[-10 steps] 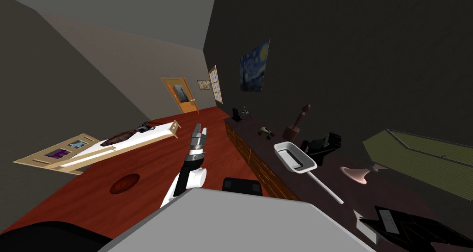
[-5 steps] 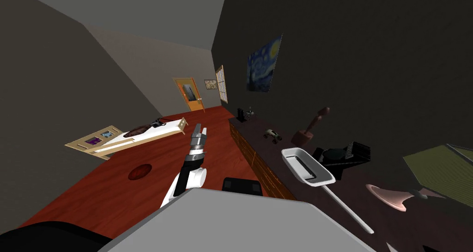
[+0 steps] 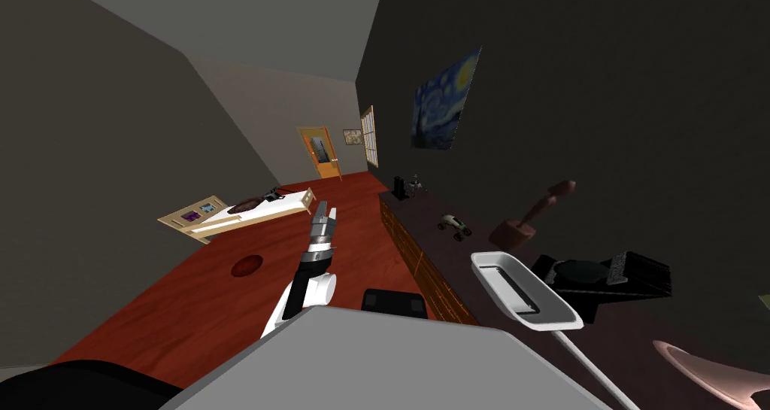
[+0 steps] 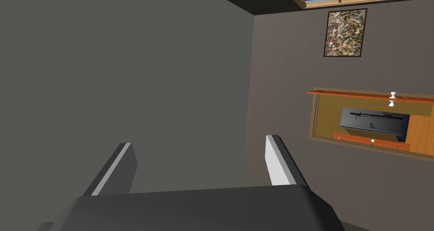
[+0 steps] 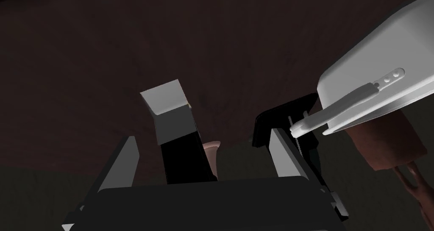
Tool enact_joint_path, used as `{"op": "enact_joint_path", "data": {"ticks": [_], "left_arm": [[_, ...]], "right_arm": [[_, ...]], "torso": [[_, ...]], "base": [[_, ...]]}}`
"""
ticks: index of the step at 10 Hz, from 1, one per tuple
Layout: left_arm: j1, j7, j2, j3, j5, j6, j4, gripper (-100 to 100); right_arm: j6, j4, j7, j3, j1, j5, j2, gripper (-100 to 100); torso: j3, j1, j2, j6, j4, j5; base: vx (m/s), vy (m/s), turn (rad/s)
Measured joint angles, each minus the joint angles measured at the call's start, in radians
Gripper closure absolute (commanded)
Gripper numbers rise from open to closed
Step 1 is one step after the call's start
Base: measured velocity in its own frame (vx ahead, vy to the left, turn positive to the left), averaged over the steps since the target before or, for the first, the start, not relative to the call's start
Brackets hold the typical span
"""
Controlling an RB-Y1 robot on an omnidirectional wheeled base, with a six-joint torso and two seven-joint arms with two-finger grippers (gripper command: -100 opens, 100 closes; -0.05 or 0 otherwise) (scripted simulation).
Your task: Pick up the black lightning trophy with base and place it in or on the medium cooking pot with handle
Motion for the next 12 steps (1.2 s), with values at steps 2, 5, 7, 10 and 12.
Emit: {"op": "enact_joint_path", "data": {"ticks": [2,5,7,10,12], "left_arm": [[0.000,0.000,0.000,0.000,0.000,0.000,0.000,0],[0.000,0.000,0.000,0.000,0.000,0.000,0.000,0],[0.000,0.000,0.000,0.000,0.000,0.000,0.000,0],[0.000,0.000,0.000,0.000,0.000,0.000,0.000,0],[0.000,0.000,0.000,0.000,0.000,0.000,0.000,0]], "right_arm": [[-0.006,0.040,0.001,-0.001,0.007,-0.002,-0.008,-100],[-0.039,0.174,-0.005,0.007,-0.006,-0.003,-0.041,-100],[-0.023,0.188,0.010,-0.003,0.019,-0.009,-0.048,-100],[-0.001,0.227,0.011,-0.010,0.050,-0.018,-0.090,-100],[-0.004,0.255,0.009,-0.012,0.058,-0.022,-0.108,-100]], "torso": [[0.001,0.000,0.002,0.001,0.000,0.000],[0.000,-0.001,0.000,0.001,0.000,0.000],[0.000,-0.001,0.001,0.000,0.000,0.000],[0.000,-0.002,0.000,0.001,0.000,-0.001],[0.000,-0.003,0.001,0.000,0.000,-0.001]], "base": [[0.019,0.006,0.078],[0.039,-0.001,0.122],[0.044,-0.012,0.268],[0.038,-0.024,0.097],[0.021,-0.040,0.090]]}}
